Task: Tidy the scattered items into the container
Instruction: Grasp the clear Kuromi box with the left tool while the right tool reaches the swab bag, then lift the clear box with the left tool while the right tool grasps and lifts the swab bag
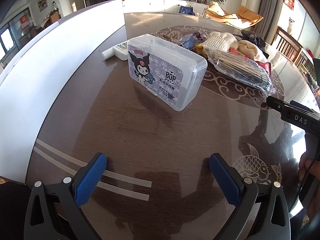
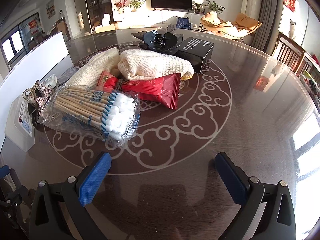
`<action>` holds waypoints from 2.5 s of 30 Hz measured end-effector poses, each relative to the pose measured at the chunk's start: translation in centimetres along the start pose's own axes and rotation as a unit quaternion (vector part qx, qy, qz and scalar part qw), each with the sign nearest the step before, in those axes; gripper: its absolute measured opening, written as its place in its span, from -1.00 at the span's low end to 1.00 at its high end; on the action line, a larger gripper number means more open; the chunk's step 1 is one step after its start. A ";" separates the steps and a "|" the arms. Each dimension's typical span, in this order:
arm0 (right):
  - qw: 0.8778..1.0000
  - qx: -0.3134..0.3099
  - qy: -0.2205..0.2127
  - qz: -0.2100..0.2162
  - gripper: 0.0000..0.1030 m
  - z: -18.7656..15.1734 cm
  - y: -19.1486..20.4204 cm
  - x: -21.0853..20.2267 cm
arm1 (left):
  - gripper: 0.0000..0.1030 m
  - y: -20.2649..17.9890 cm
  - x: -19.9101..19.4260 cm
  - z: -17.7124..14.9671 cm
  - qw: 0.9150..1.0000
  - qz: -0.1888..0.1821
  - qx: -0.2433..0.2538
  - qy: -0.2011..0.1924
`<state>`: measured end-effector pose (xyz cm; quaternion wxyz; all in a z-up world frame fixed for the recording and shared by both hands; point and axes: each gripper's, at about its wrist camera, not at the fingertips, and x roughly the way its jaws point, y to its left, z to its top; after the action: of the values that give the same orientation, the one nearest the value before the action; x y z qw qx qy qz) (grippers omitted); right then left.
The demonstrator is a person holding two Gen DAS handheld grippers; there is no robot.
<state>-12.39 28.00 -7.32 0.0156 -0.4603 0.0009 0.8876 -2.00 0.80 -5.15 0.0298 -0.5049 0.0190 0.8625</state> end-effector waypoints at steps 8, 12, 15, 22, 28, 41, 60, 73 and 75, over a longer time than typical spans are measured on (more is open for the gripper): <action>1.000 0.000 0.000 0.000 1.00 -0.1 0.1 0.0 | 1.00 -0.9 0.6 0.7 1.000 0.001 -0.003 -0.006; 1.000 -0.001 0.000 0.000 1.00 -0.2 0.2 0.0 | 1.00 -2.6 2.1 3.5 1.000 -0.006 0.010 0.019; 1.000 -0.001 0.000 0.000 1.00 -0.2 0.2 0.0 | 1.00 -1.8 3.5 6.0 0.999 0.015 -0.030 0.029; 1.000 -0.001 0.000 -0.001 1.00 -0.3 0.2 0.0 | 0.99 4.8 4.0 7.5 0.993 0.047 -0.103 0.037; 1.000 -0.001 0.000 0.000 1.00 -0.3 0.2 0.0 | 0.98 8.7 2.6 4.7 0.991 0.038 -0.118 0.040; 1.000 -0.001 0.000 0.000 1.00 -0.3 0.3 0.0 | 1.00 5.2 5.7 10.7 0.999 0.012 0.046 0.023; 1.000 -0.001 0.000 0.000 1.00 -0.4 0.4 0.0 | 1.00 5.0 7.2 11.0 0.999 -0.017 0.025 -0.013; 1.000 -0.001 0.000 0.000 1.00 -0.4 0.4 0.0 | 1.00 5.6 6.6 9.6 0.999 -0.020 0.026 -0.020; 1.000 -0.002 0.000 0.000 1.00 -0.4 0.4 0.0 | 1.00 5.7 6.8 9.7 0.999 -0.022 0.030 -0.023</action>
<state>-12.04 27.58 -7.56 0.0150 -0.4600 -0.0006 0.8878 -14.18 -4.02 -6.27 0.0647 -0.4842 0.0329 0.8719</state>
